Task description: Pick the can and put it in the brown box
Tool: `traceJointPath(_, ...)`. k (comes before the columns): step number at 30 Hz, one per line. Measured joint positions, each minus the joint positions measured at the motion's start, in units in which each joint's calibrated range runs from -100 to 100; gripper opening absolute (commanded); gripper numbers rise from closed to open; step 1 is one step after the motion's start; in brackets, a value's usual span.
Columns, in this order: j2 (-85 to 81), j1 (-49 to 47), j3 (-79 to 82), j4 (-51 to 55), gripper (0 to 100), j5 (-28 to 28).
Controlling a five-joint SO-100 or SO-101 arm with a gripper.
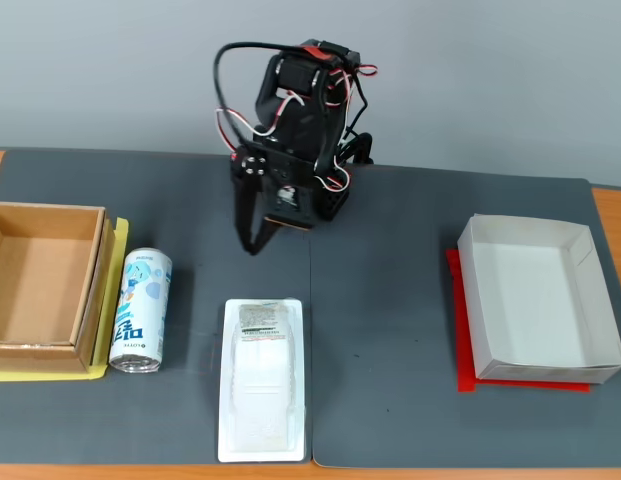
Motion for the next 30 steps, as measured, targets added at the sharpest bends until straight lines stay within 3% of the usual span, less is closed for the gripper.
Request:
traceJointPath(15,18.9,16.9,-9.6,-0.1,2,8.2)
traceJointPath(30,28.7,19.1,-9.6,-0.1,45,9.3)
